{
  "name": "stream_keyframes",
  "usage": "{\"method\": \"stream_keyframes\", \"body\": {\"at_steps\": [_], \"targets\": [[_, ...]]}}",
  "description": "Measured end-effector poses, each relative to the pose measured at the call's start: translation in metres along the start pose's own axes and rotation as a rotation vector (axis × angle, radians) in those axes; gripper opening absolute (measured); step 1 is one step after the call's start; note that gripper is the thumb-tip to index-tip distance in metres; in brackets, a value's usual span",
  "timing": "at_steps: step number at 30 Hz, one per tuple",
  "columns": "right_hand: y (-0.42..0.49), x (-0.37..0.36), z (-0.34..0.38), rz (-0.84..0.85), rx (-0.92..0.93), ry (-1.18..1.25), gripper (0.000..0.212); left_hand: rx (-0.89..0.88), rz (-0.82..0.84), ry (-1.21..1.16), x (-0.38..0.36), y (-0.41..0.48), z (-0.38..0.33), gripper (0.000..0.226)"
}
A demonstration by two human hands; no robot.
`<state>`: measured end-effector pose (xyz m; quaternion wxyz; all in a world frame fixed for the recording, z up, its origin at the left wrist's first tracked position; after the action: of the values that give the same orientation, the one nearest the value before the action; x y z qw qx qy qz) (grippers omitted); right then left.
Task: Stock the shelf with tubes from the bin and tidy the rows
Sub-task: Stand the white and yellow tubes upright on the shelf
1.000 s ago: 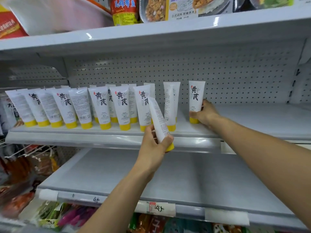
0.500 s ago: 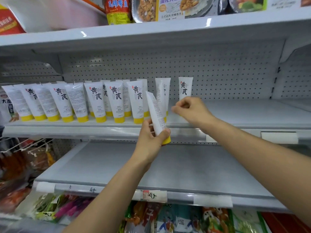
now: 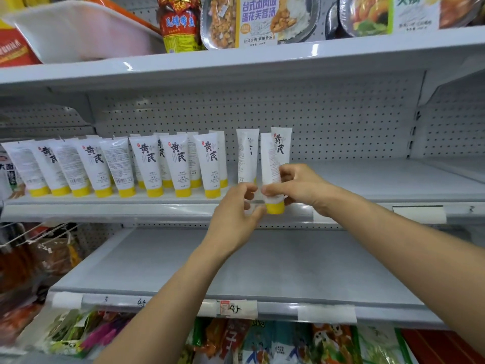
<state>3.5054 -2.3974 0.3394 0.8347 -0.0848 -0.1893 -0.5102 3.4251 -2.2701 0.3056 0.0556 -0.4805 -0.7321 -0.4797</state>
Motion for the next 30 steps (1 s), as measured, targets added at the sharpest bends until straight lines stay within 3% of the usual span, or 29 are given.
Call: {"method": "stream_keyframes", "body": {"at_steps": [3, 6, 13, 26, 30], "targets": [[0.010, 0.014, 0.002, -0.105, 0.012, 0.035, 0.034, -0.076, 0.048, 0.239, 0.009, 0.001, 0.004, 0.036], [0.023, 0.024, 0.000, -0.189, 0.025, 0.066, 0.035, -0.073, 0.105, 0.329, 0.012, 0.003, 0.011, 0.035], [0.053, 0.028, -0.014, -0.258, -0.017, -0.006, 0.049, -0.039, 0.176, 0.350, 0.011, 0.011, 0.027, 0.031], [0.062, 0.024, -0.025, -0.254, -0.052, -0.057, 0.053, -0.022, 0.202, 0.344, 0.007, 0.014, 0.033, 0.031], [0.036, 0.029, -0.024, -0.351, -0.091, -0.285, 0.054, -0.018, 0.194, 0.333, 0.011, 0.008, 0.026, 0.036]]}}
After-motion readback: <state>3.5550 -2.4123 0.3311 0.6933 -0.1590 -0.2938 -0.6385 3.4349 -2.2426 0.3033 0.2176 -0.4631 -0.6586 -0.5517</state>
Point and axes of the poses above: each hand's wrist, its own y-axis towards the middle knuckle, its own x-axis out of the back of the hand, z = x × y, the point moved 6 cm from there along y, towards the middle knuckle, and after that the axes turned 11 degrees about -x, right-handed, at the moved point
